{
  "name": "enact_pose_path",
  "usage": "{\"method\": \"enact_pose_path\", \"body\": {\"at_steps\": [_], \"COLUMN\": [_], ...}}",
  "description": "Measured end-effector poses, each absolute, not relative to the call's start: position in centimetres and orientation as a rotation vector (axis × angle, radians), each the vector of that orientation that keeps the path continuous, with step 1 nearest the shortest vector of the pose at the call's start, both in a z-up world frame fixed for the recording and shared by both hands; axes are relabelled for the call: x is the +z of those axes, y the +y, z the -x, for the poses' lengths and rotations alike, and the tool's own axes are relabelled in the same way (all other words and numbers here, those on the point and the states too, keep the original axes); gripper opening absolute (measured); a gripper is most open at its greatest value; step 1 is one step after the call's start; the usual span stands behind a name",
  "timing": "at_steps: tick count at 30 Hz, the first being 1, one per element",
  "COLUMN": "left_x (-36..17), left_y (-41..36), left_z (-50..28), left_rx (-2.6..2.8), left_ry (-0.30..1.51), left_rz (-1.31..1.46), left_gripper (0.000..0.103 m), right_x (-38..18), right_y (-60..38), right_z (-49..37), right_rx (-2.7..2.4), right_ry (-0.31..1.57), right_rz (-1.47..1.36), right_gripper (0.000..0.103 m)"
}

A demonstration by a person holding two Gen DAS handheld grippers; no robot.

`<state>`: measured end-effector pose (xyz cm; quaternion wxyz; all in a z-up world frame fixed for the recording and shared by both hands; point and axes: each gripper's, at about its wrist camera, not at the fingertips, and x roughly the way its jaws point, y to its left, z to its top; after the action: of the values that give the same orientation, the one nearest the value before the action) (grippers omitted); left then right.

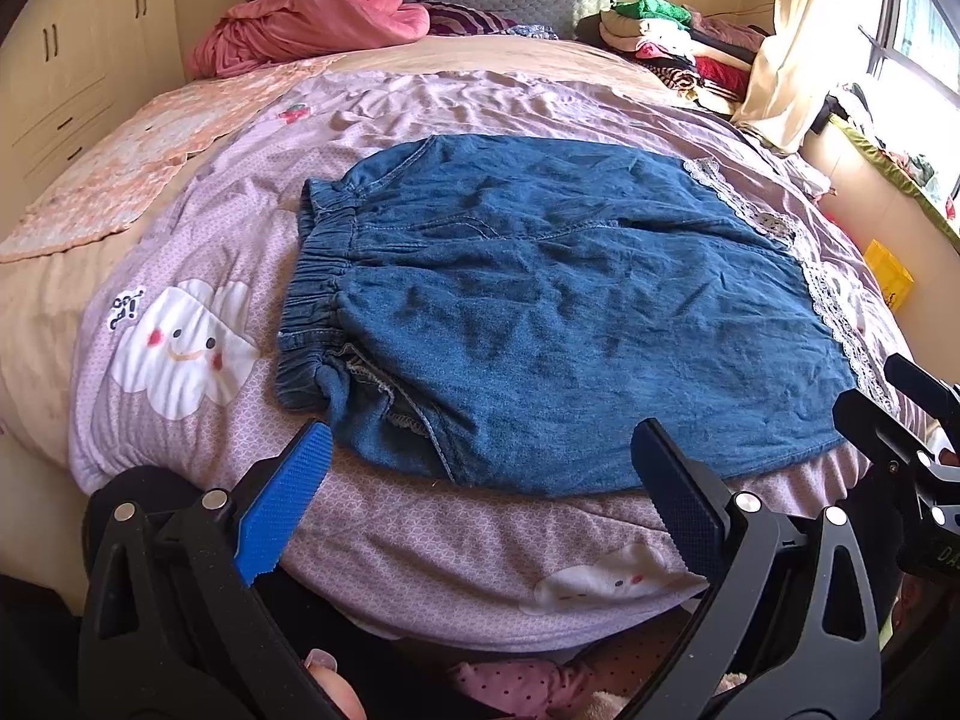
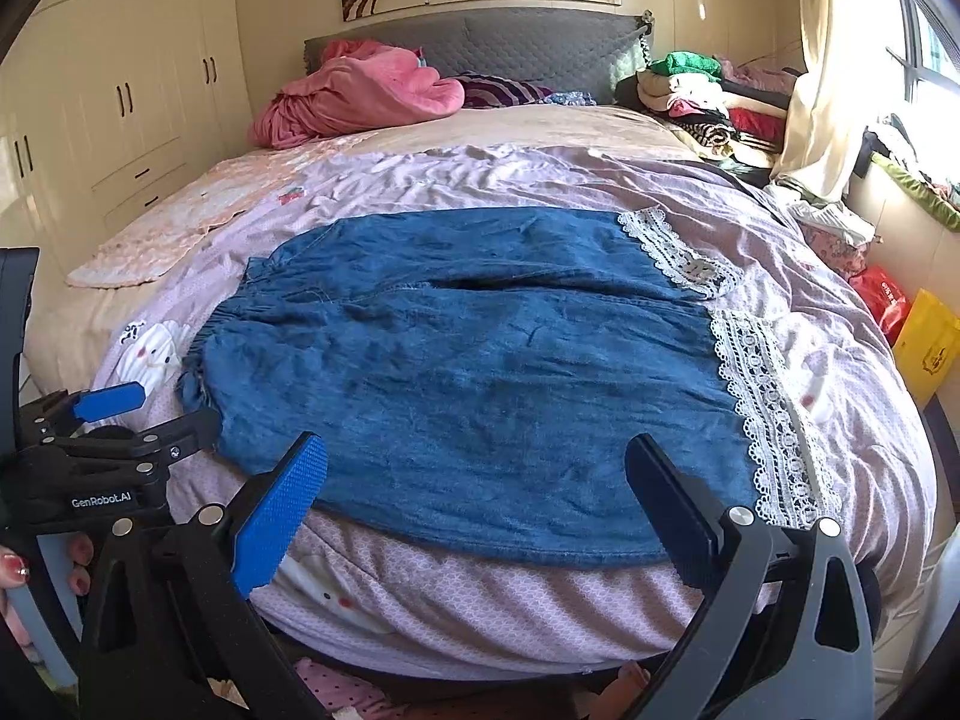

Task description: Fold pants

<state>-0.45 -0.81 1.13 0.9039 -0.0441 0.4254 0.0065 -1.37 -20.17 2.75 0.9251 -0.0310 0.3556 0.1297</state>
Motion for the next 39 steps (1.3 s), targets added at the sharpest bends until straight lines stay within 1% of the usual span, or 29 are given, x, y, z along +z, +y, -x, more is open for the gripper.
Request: {"method": "enact_pose_path", "body": {"at_steps": [30,39], "left_x": [1.4,1.2], "left_y": [-0.7,0.1], "left_z": [0.2,-1.0], "left_rx": [0.015,0.024], "left_ry": [0.868,0.875], "left_rz": [0.082,0.083], "left_gripper": [0.094,0.094], "right_x": [2.3,2.2], "right_y": [-20.1,-19.6], "right_z": [1.0,-1.4], "right_rx": [0.273,0.331], "right_ry": [0.737,0.765], "right_rz": [0.062,0.042], "right_gripper": [0.099,0.099]}}
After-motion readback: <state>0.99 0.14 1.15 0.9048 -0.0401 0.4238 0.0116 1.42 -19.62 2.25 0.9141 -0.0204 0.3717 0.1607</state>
